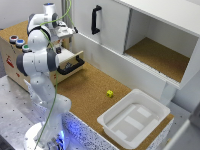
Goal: Move to the drawer, then place the purple object
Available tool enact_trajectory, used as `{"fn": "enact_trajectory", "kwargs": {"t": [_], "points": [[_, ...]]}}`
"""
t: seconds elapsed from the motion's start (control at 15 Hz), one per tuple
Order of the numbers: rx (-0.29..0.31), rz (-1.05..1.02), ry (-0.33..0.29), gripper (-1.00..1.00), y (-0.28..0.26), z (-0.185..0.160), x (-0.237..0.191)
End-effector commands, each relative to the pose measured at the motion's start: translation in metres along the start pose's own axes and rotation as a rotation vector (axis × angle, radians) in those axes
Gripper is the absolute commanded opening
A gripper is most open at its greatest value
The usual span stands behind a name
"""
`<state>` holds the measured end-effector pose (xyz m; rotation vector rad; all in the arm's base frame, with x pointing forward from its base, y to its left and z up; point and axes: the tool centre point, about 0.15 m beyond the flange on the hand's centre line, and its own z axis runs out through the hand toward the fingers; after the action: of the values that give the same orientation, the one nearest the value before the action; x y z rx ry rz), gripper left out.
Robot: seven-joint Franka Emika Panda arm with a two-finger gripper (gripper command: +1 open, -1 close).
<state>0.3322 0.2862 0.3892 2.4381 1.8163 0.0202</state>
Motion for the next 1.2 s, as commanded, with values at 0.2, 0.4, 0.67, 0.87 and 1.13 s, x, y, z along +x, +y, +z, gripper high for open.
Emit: {"fn": "enact_trajectory", "kwargs": {"t": [0.2, 0.4, 0.67, 0.87, 1.13], "points": [[-0.004, -0.047, 0.152, -1.00, 0.015, 0.042, 0.024], [0.005, -0.051, 0.178, -1.00, 0.019, 0.042, 0.031], [0.044, -0.152, 0.168, -1.00, 0.007, 0.048, 0.028], [0.046, -0.201, 0.196, 1.00, 0.000, 0.046, 0.025], [-0.038, -0.329, 0.178, 1.00, -0.011, 0.043, 0.017]]}}
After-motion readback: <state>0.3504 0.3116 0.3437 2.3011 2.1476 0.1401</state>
